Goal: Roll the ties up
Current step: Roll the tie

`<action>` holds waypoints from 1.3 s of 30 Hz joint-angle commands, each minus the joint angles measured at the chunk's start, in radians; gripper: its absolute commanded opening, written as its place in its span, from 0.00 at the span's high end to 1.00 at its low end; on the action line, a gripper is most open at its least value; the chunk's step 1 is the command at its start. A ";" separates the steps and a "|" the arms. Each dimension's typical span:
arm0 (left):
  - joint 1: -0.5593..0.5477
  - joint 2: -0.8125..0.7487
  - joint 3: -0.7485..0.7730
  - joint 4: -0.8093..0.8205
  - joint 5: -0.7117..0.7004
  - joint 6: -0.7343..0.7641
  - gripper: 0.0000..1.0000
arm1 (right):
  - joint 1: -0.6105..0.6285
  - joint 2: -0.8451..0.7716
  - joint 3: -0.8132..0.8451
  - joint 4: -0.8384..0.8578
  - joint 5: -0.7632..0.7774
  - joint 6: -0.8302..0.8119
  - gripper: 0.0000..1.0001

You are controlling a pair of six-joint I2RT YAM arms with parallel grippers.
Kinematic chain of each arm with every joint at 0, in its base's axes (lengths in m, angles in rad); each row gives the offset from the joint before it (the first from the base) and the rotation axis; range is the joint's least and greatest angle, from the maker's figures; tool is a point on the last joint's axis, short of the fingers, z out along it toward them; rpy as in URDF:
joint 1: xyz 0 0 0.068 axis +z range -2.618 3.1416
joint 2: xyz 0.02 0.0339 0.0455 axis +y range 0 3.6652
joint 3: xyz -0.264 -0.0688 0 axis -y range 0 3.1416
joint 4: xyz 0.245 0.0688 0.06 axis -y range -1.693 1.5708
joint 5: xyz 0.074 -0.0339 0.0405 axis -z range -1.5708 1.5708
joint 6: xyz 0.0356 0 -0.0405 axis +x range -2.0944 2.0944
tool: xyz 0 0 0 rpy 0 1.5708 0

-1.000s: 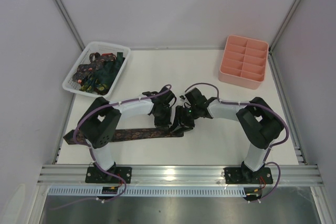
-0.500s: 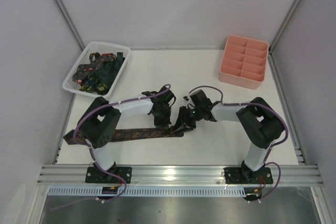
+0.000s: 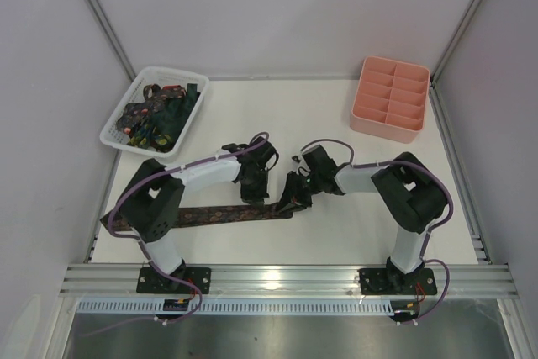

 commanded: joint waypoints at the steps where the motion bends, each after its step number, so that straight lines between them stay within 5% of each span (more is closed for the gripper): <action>1: 0.009 -0.073 0.062 -0.036 -0.023 -0.006 0.99 | 0.009 -0.005 0.020 0.018 0.014 -0.025 0.66; 16: 0.012 -0.126 0.091 -0.067 -0.003 -0.026 0.99 | -0.008 -0.078 0.006 0.015 -0.048 -0.014 0.68; 29: 0.012 -0.106 0.095 0.025 0.156 -0.073 1.00 | -0.008 0.026 0.006 0.073 -0.041 0.003 0.98; 39: 0.006 -0.047 0.052 0.074 0.209 -0.063 0.99 | -0.010 -0.008 0.004 0.029 -0.018 -0.014 1.00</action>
